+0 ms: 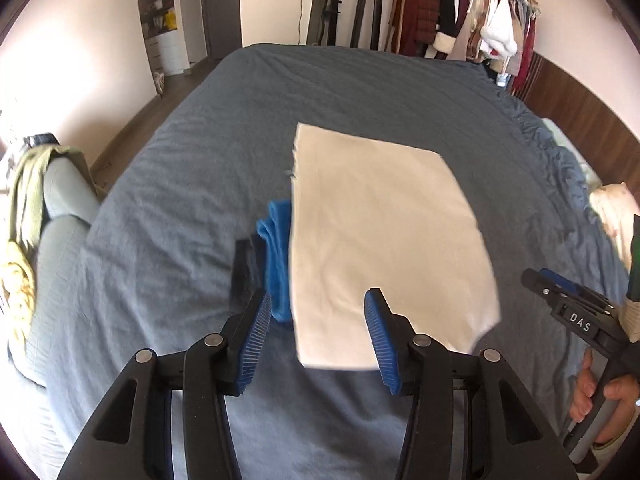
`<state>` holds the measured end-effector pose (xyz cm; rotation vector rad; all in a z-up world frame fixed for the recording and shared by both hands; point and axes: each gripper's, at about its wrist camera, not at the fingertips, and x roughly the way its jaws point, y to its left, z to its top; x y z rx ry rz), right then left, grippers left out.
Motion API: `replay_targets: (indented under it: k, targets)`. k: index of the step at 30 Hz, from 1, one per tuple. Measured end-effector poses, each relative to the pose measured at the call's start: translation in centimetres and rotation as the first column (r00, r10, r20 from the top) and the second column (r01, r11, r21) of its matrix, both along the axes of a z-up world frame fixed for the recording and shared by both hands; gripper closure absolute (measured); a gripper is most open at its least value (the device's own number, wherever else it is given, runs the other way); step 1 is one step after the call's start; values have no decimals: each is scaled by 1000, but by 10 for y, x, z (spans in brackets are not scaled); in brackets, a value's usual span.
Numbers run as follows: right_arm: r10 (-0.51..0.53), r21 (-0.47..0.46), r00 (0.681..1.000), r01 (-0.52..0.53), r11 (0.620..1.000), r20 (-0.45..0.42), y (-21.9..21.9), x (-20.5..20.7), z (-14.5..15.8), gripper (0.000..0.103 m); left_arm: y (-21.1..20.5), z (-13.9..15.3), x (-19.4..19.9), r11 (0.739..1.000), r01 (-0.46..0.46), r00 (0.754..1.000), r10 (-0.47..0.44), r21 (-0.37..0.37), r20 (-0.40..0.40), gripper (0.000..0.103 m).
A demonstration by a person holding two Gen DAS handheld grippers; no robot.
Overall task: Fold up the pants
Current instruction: 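Lower the pants onto the stack and open both tools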
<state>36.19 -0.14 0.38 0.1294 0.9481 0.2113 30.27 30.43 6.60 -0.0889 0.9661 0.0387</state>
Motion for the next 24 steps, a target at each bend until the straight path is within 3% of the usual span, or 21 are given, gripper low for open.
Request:
replay_targets:
  k: [3,5,6,9,13,16,19,24]
  targets:
    - [20,2,1000,-20,1000,21,-3,-17,8,61,-11,-1,-18,1000,-2,999,1,5,35,54]
    - [29,-3,998,-28,1000,53,-7,-30,14,52,-24,-3,-31,999,-15,997,13,34,75,43]
    - [34,-8,997,-33,999,72,-8,-35,17,46,-29,-5,-37,999,-23,995,20,36,94,42]
    - [65,-15,990,-63,998,123,-19,-50,22,44,-48,-9,-51,998,-55,989,52,20,138,38]
    - [95,-19,982,-94,995,163,-42,-66,24,27,-81,-13,-70,994,-111,966,105,13,237,28]
    - [102,-56,975,-92,994,198,-63,-77,25,24,-102,-21,-79,991,-134,953,131,-6,273,18]
    - [103,-112,969,-80,991,225,-83,-90,21,20,-123,-30,-87,988,-152,938,133,33,319,16]
    - [103,-100,952,-77,992,288,-112,-111,6,19,-144,-48,-101,989,-140,928,116,42,354,10]
